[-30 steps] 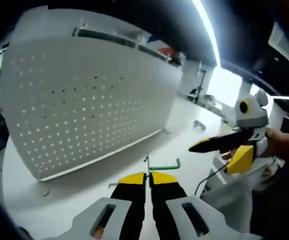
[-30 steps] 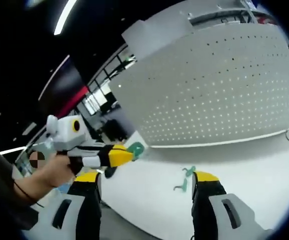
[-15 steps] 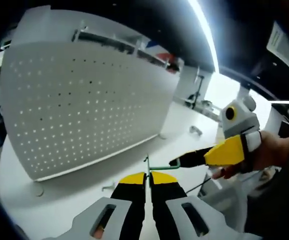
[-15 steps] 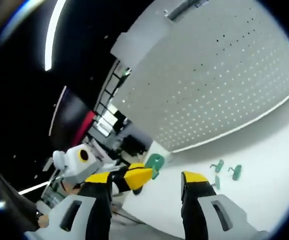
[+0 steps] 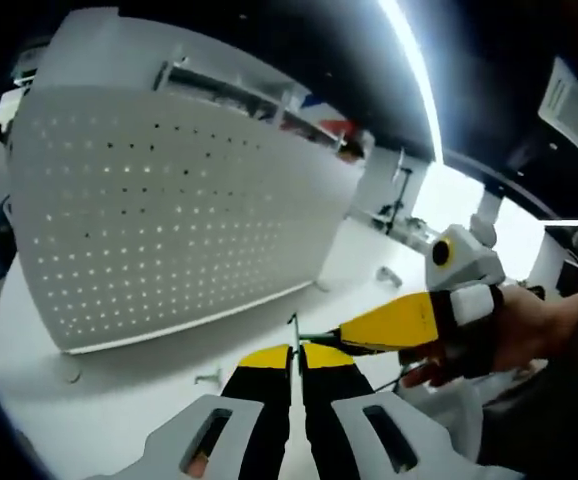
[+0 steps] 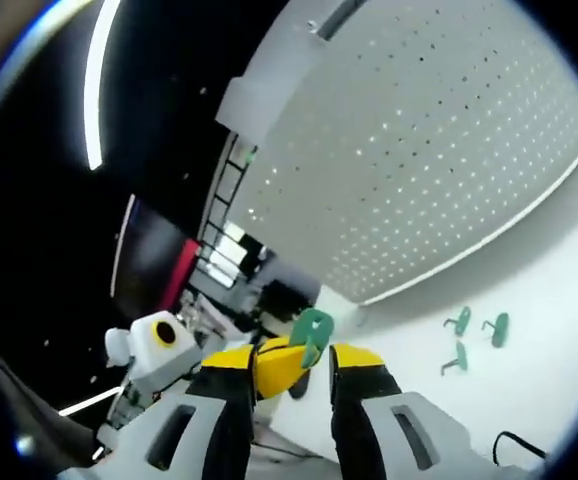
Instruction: Insert the hook assembly into the mounting plate slot until the hook locks in place.
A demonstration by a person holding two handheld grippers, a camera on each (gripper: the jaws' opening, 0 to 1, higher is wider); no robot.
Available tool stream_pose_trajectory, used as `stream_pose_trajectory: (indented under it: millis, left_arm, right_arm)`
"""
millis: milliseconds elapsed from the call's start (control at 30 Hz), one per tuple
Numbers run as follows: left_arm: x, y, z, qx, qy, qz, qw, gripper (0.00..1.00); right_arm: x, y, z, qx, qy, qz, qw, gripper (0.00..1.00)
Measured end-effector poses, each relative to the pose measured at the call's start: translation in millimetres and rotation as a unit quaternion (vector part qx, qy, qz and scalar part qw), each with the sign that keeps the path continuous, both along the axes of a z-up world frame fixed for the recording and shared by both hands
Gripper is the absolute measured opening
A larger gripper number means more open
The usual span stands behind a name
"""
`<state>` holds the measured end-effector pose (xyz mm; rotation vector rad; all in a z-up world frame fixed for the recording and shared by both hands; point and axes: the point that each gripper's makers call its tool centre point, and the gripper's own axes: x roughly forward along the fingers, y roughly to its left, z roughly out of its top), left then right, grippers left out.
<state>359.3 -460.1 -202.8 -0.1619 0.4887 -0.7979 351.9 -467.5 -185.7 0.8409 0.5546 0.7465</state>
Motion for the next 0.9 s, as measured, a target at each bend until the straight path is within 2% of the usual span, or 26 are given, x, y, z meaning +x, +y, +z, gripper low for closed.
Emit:
stream_pose_trajectory:
  millis: [200,300,567,667,900]
  left_arm:
    - [0.3,1.5,3.1,-0.005,-0.004,0.015,0.9999,0.02]
    - [-1.0,2.2,5.3,-0.007,-0.012,0.024,0.9996,0.02]
    - [-1.4,6.4,11.0,-0.01,-0.019,0.034,0.9992,0.02]
    - [-2.0,6.8,12.0,-0.003,-0.024,0.035,0.9991,0.02]
    - [-3.5,8.1,10.8,0.014,-0.037,0.038,0.9985,0.02]
  right_arm:
    - [4.8,2.5,1.2,0.016,0.009,-0.014,0.9997,0.18]
    - [5.0,5.1,-1.2,0.002,0.001,-0.01,0.9999,0.16]
    - [4.9,5.8,-0.1,0.018,0.007,-0.015,0.9997,0.06]
    - [4.3,6.6,1.1,0.025,0.008,-0.021,0.9994,0.03]
    - [3.6,6.3,-0.6,0.028,0.015,-0.028,0.9991,0.01]
